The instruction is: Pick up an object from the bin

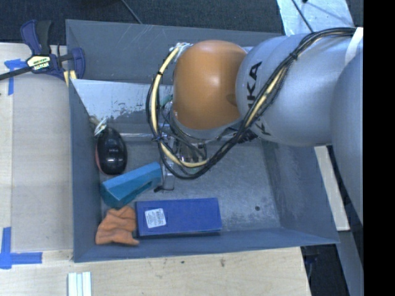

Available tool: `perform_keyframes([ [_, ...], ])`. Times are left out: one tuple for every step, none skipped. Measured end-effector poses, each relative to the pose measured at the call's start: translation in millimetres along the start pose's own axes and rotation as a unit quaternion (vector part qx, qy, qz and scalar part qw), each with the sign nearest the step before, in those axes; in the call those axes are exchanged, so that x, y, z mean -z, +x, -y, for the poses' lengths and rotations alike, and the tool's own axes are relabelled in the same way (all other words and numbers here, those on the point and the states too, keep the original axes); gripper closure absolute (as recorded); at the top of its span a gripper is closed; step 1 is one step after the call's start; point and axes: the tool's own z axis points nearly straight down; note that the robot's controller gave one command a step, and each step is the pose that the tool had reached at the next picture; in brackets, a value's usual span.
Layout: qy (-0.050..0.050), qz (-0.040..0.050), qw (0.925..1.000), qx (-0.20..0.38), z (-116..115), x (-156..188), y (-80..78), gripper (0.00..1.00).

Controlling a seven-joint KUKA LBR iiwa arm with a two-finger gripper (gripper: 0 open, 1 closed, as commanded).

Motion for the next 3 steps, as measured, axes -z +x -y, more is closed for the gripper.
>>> perform_keyframes([
  [-0.001, 0.004, 1.0, -0.002, 1, 5, -1.6, 0.0],
  [-0.001, 0.0055, 0.9994, 0.034, -9, -40, 24.9, 0.0],
  [-0.001, 0.0045, 0.9997, 0.026, -17, -75, 30.6, 0.0],
])
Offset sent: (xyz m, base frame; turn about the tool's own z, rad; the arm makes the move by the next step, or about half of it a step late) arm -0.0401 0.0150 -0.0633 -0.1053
